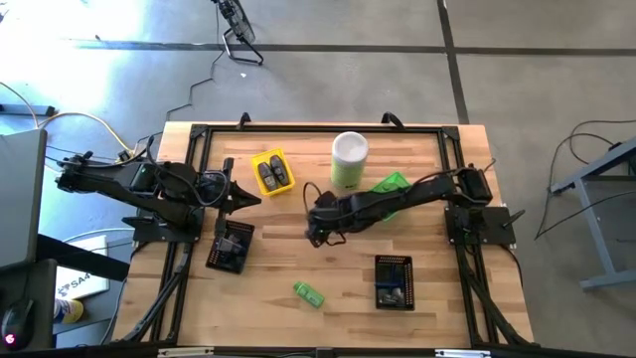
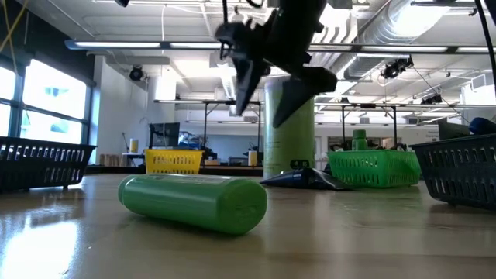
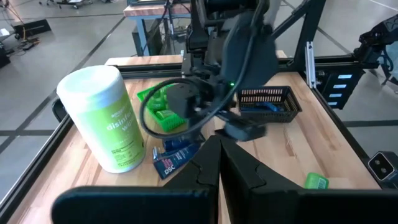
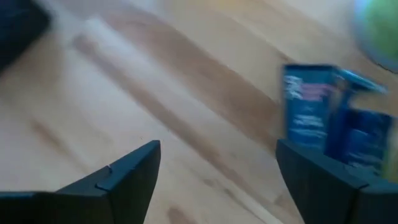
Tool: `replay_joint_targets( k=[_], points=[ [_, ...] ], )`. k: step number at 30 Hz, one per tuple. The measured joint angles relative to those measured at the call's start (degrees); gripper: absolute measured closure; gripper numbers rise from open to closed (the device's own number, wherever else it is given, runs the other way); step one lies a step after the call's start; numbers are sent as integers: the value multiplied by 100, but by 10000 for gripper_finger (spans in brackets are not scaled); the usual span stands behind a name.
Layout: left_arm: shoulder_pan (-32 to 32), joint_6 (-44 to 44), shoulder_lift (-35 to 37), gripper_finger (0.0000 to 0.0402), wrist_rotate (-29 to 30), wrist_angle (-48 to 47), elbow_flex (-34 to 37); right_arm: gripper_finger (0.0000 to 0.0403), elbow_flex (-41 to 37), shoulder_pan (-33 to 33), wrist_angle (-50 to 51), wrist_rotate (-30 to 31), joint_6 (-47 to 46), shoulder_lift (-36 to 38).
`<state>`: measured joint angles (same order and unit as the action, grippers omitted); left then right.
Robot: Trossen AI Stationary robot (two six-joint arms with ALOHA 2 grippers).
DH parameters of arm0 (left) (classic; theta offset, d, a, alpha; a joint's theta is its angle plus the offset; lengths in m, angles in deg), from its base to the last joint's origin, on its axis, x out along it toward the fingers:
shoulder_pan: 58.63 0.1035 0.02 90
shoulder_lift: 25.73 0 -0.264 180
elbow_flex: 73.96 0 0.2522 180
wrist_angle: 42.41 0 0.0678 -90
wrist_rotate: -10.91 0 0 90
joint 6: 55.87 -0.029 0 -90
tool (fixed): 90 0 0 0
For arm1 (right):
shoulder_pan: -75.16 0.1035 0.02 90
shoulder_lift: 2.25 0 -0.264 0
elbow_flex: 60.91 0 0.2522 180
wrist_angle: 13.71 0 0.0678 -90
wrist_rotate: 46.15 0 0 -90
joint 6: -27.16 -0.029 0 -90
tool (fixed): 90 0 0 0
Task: Pick & Place Travel size toiletries
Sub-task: Put the shave cream into the left black bin
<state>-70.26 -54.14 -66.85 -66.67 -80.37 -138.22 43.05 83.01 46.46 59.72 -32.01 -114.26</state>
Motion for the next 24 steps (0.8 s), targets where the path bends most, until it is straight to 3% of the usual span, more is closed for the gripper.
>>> replay_joint_targets(
  k=[19,24],
  points=[
    [0,18,0,396,2,-10,-7,130,-3,-92,851,539,-860,-736],
    [0,11,0,396,2,-8,-7,137,-5,-163,1034,347,-856,-839]
  ],
)
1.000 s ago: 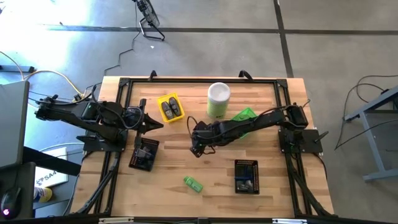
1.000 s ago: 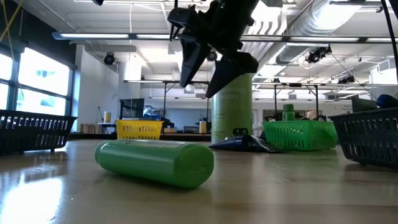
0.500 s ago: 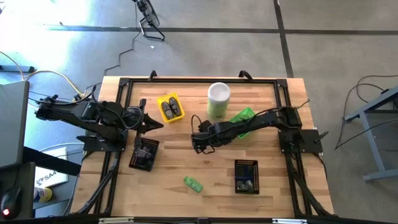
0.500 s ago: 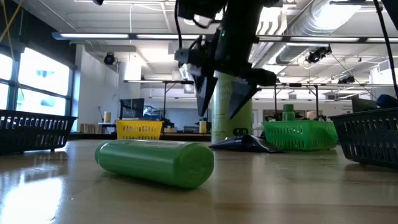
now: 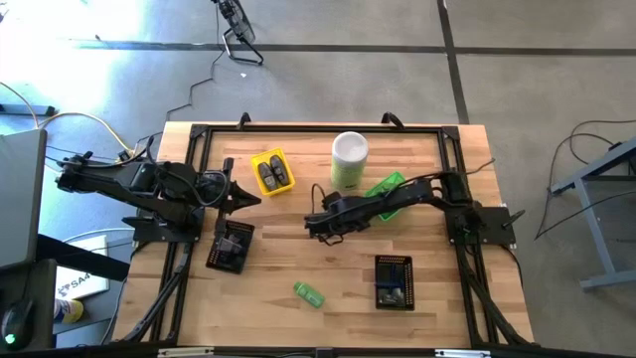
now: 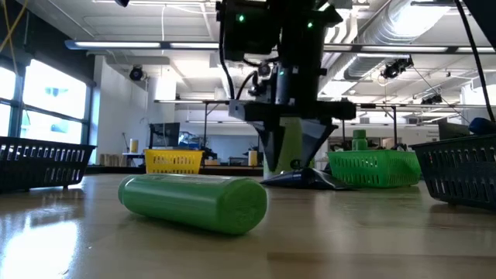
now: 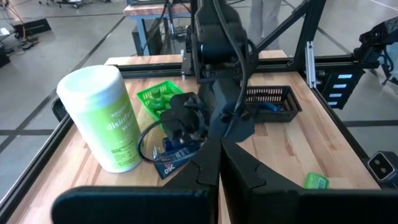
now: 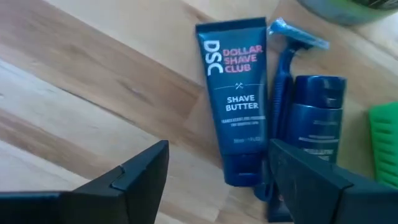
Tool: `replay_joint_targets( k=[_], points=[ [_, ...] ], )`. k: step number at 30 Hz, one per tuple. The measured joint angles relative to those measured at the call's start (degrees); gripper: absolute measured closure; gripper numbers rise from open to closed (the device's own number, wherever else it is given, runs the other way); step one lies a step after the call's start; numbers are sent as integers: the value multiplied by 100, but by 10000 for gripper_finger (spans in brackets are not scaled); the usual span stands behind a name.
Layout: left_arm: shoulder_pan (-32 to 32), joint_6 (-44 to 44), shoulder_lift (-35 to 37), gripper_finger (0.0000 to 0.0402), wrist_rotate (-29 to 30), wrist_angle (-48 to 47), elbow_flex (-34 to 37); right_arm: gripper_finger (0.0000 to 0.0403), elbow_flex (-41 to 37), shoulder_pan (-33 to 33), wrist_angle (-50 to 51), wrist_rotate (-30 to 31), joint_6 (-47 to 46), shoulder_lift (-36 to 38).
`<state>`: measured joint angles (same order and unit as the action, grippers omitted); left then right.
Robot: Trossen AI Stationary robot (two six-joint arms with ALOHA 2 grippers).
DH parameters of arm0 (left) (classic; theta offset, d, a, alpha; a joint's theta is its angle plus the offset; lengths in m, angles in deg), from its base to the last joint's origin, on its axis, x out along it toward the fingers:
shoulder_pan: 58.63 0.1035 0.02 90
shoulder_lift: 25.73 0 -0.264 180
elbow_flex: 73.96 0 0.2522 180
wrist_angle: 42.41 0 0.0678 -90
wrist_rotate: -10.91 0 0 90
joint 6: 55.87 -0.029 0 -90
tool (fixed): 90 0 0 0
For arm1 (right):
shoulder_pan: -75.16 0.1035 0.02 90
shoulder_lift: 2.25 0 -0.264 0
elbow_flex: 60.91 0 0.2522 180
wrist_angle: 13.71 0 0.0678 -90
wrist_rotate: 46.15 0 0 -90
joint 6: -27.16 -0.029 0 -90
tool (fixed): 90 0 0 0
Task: Pick & Place Travel size toiletries
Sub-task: Put the shave cream into the left black bin
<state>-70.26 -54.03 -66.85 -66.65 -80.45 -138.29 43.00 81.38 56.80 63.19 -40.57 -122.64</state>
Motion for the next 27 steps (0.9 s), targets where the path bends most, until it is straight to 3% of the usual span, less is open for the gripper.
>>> replay_joint_targets(
  k=[19,27],
  points=[
    [0,-8,0,396,2,-142,2,141,-91,-15,-609,-438,345,-93],
    [0,-8,0,396,2,-143,2,141,-91,-45,-752,-493,-10,-93]
  ],
)
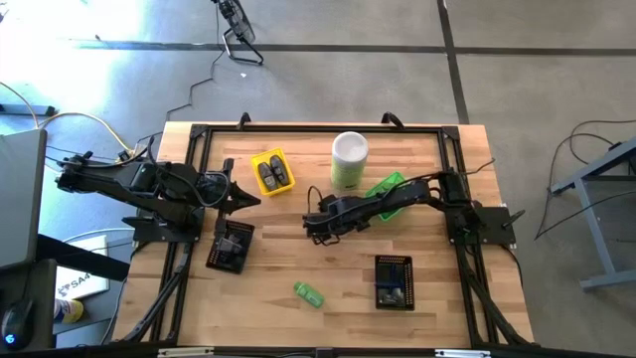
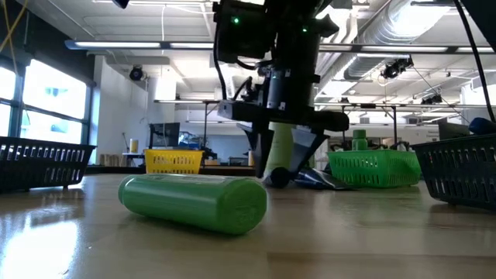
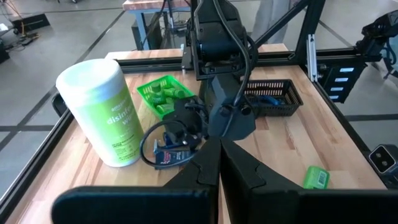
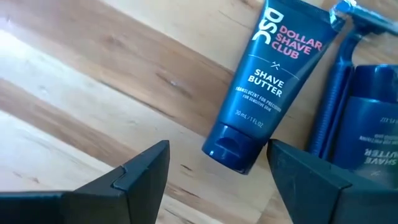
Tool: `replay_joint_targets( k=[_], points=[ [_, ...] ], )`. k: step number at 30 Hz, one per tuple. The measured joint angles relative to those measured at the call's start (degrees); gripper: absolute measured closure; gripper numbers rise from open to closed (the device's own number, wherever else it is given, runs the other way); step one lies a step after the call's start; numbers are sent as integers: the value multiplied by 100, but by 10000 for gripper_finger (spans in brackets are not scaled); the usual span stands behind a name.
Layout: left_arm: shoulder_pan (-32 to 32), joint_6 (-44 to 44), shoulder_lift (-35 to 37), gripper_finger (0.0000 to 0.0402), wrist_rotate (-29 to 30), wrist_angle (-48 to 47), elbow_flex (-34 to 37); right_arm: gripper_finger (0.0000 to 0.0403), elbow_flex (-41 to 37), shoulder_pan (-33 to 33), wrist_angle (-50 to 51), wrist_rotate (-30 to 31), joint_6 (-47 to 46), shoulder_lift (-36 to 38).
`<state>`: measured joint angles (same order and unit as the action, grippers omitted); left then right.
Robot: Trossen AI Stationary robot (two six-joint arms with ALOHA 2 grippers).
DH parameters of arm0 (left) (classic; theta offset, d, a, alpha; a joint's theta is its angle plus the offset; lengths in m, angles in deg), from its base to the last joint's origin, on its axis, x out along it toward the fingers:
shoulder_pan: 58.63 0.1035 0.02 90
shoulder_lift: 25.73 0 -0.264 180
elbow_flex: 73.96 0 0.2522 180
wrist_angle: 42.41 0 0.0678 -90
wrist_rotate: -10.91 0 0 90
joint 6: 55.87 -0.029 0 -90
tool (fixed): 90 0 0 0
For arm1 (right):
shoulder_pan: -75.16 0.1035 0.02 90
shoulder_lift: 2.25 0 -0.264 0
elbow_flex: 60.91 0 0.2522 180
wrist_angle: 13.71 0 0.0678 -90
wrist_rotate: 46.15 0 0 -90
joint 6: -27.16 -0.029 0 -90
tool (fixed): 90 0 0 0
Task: Pick & Place Travel size toiletries
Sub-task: Put the shave cream into the left black bin
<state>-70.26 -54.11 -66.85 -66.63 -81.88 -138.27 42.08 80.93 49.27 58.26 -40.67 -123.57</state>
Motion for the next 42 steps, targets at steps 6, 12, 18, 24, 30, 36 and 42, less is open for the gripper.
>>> replay_joint_targets(
  k=[6,12,18,24,30,36,42],
  points=[
    [0,1,0,396,0,2,0,141,0,-74,-190,2,-646,0],
    [0,0,0,396,-1,2,0,150,0,-138,-193,8,-912,0],
    [0,0,0,396,0,2,0,193,0,-221,-196,-119,-908,0],
    [0,1,2,396,-2,-39,0,218,0,-217,-196,-165,-856,0],
    [1,1,2,396,0,-68,0,225,0,-217,-195,-391,-856,0],
    [0,2,2,396,0,-68,0,219,0,-270,-212,-355,-1163,-5],
    [0,4,2,396,0,-68,4,220,18,-360,-539,-391,-1358,-241]
  ],
)
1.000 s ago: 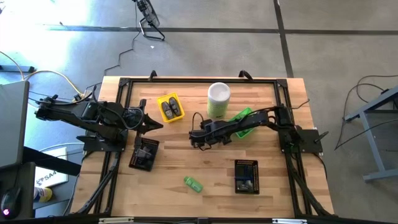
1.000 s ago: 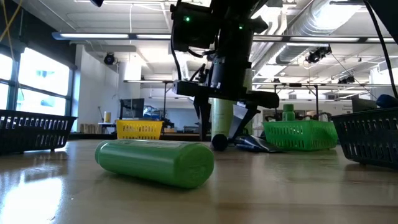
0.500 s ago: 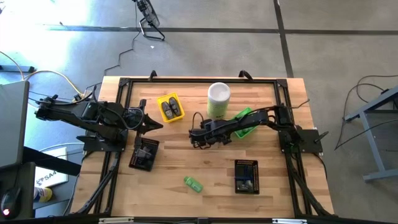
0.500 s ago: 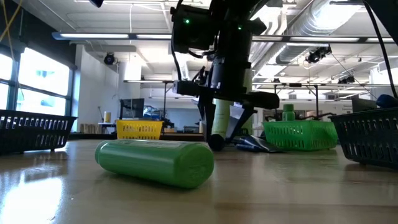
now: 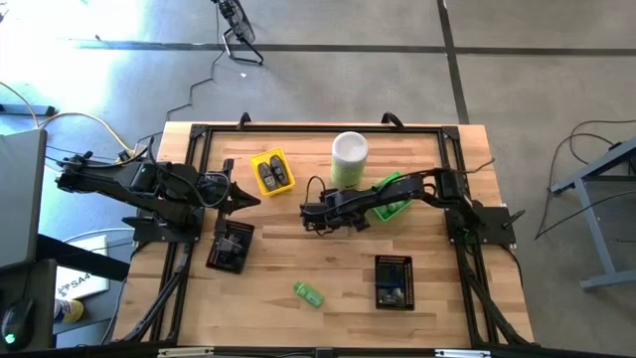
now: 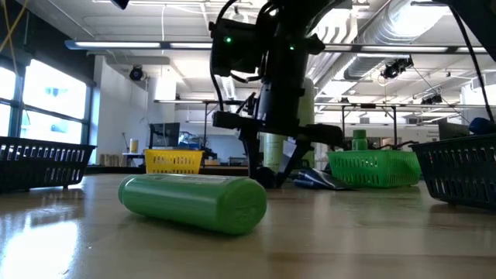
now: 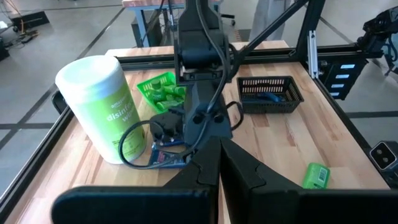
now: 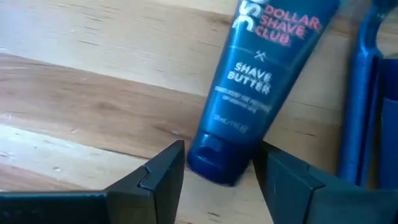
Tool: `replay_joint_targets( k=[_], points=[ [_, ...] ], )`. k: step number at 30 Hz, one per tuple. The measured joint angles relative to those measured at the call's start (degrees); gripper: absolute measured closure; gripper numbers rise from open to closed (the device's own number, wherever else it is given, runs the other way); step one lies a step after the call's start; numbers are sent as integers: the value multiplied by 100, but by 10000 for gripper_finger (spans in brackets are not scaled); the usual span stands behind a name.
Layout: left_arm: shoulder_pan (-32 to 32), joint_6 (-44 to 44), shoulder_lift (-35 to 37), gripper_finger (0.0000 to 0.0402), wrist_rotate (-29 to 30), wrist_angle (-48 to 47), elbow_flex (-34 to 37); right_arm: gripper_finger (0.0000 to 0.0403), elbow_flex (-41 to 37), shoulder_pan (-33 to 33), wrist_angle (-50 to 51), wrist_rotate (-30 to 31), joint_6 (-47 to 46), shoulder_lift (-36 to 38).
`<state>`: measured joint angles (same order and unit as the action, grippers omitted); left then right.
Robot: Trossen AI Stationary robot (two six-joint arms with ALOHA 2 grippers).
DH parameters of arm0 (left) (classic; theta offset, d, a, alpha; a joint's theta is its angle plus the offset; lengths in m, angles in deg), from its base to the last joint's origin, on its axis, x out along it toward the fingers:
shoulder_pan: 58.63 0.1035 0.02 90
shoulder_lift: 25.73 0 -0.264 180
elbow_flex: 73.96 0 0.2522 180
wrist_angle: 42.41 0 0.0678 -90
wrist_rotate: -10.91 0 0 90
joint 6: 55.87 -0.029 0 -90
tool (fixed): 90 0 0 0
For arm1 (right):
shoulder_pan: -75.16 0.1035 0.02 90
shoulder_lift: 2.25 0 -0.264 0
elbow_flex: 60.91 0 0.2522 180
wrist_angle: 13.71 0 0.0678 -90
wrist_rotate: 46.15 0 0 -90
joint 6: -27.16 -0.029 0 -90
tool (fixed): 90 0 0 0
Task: Pick & Place Travel size toiletries
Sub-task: Put the shave cream into the left black bin
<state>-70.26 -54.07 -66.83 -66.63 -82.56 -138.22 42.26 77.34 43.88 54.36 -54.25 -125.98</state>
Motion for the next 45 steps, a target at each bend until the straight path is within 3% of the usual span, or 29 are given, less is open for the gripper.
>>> replay_joint_targets(
  k=[8,17,24,27,33,39,45],
  points=[
    [0,13,0,396,-2,-79,2,223,-7,0,-18,111,-39,-19],
    [1,-2,0,396,-2,-79,2,278,-13,-2,1,82,62,-19],
    [1,-4,0,396,-2,-76,2,254,-15,3,-21,-157,279,-19],
    [2,-2,0,396,-2,-76,2,265,-15,16,-21,-276,407,-15],
    [2,13,0,396,-1,-75,2,280,-15,33,-36,-480,1004,-15],
    [2,15,0,396,-2,-74,2,252,-15,154,-87,-612,2248,-15],
    [0,15,0,396,-2,-74,2,281,-15,229,-82,-599,3072,-17]
  ],
)
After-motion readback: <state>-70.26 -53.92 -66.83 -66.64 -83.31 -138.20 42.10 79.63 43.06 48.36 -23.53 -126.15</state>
